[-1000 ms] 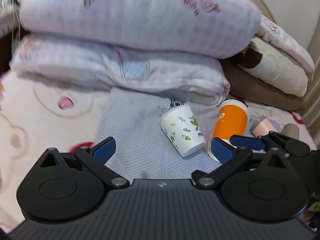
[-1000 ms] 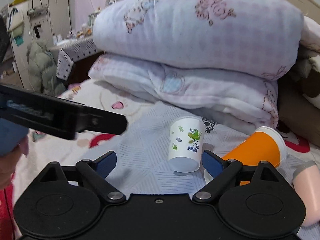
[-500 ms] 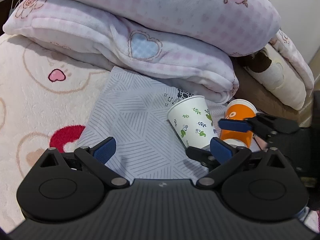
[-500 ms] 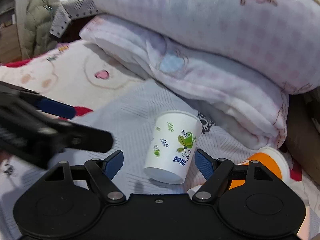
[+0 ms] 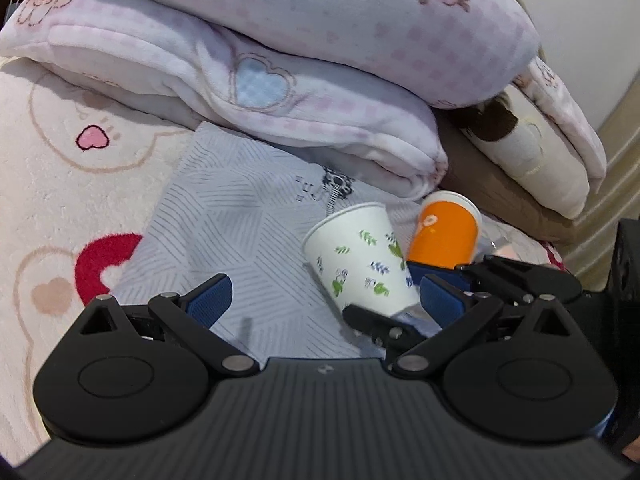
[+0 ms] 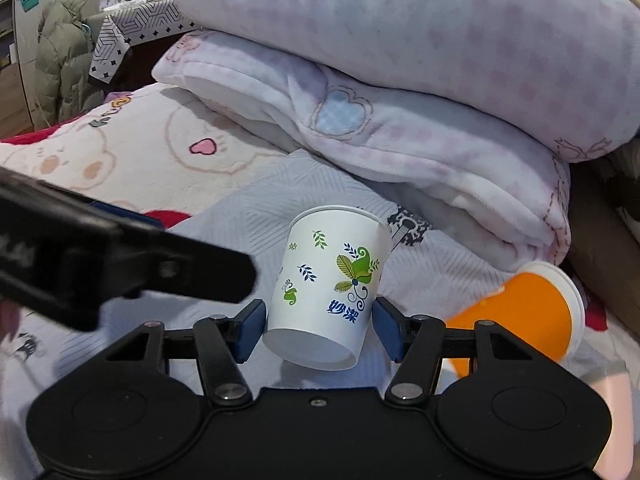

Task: Flip cup upright
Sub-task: 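Move the right tool toward the white leaf-print cup while the left tool approaches it, then close the right gripper on the white cup's base and tilt it upright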

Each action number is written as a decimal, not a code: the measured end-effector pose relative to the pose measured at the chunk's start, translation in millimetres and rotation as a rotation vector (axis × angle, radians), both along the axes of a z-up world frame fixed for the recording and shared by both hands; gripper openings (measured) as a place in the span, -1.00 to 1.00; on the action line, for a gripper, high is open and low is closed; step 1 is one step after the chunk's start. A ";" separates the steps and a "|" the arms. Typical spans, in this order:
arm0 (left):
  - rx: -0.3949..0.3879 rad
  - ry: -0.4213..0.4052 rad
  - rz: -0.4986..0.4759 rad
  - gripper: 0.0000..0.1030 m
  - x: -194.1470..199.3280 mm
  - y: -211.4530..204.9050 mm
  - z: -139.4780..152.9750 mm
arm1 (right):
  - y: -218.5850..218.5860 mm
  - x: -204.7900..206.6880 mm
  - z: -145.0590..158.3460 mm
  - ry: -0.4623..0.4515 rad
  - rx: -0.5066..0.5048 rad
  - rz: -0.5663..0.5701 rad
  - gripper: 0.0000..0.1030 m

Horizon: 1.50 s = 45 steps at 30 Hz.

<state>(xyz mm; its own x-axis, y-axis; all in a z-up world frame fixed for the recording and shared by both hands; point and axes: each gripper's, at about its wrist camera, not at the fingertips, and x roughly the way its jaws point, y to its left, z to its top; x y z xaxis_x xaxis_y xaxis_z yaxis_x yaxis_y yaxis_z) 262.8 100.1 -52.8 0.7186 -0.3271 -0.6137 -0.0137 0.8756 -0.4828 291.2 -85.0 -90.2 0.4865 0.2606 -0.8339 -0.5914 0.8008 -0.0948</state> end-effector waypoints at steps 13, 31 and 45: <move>-0.079 0.123 -0.162 0.96 -18.4 -30.0 9.3 | -21.9 -67.0 36.3 -0.029 0.028 -0.157 0.24; -0.072 0.238 -0.300 0.77 -23.5 -98.2 -12.6 | -95.1 -116.9 22.0 0.186 0.151 -0.410 0.24; -0.177 0.275 -0.364 0.29 -12.8 -93.4 -27.6 | -108.7 -94.2 20.3 0.310 0.183 -0.288 0.44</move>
